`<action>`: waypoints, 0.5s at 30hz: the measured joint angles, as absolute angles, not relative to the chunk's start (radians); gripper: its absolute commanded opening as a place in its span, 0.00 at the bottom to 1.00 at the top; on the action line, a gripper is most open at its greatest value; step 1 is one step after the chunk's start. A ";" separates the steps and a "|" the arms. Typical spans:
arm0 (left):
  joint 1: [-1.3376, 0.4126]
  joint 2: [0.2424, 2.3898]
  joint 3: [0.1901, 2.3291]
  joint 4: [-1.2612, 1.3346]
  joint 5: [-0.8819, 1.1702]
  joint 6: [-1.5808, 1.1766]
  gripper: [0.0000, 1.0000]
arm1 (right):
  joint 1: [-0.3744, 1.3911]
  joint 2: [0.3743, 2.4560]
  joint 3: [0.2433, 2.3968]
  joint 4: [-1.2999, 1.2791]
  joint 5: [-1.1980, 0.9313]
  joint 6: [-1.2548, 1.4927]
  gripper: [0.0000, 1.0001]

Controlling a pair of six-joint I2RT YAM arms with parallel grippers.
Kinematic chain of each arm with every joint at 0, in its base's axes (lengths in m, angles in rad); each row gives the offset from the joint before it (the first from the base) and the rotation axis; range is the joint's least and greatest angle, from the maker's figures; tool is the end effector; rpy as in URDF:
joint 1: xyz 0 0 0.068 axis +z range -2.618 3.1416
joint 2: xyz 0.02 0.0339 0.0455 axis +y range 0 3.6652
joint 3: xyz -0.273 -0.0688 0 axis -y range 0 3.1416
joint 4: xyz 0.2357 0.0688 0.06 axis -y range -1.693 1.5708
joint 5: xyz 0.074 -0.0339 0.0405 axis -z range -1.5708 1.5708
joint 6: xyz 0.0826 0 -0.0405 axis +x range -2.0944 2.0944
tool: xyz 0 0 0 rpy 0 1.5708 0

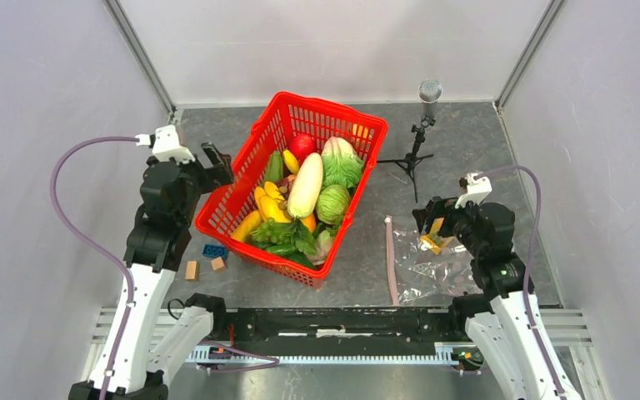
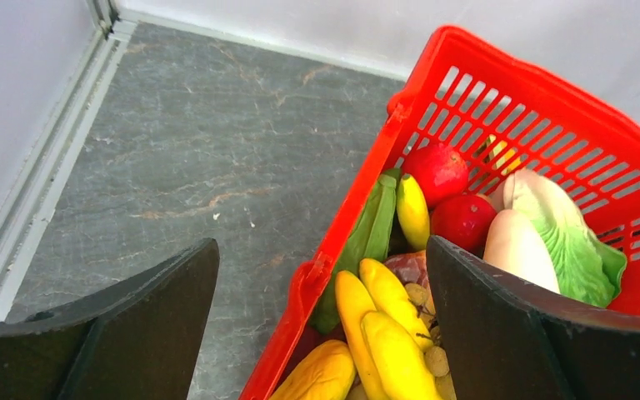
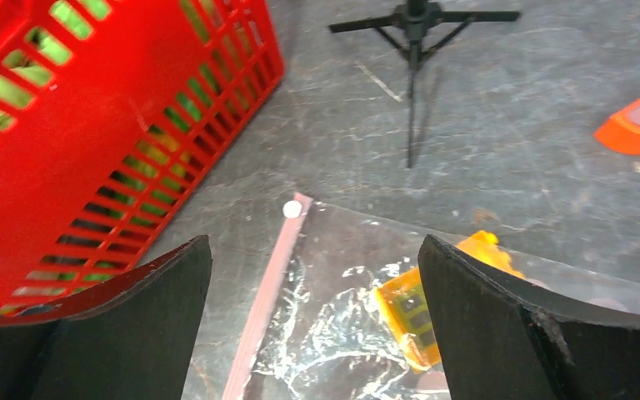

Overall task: Place the food in the zip-top bag and seal the zipper
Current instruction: Move the bin to the center of the board.

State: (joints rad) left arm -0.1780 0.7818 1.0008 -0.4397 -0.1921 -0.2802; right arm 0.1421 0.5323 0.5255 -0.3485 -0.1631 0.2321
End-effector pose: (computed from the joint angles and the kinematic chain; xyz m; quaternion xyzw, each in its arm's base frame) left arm 0.1943 -0.0189 0.3817 -0.0995 0.7730 -0.0684 0.6228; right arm 0.1631 0.0369 0.2564 -0.0097 0.8195 0.1716 0.5467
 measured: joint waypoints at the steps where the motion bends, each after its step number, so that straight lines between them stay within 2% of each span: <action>1: -0.178 0.770 1.001 -0.437 -0.202 -0.287 1.00 | 0.142 0.530 0.516 -0.341 -0.188 0.237 0.98; 15: -0.176 0.515 0.986 -0.392 -0.079 -0.350 1.00 | 0.159 0.639 0.405 -0.259 -0.448 0.269 0.98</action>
State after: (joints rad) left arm -0.1761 0.5148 0.9859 -0.3916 -0.0792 -0.3496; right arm 0.1589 0.6392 0.4046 -0.2588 -0.4477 0.2691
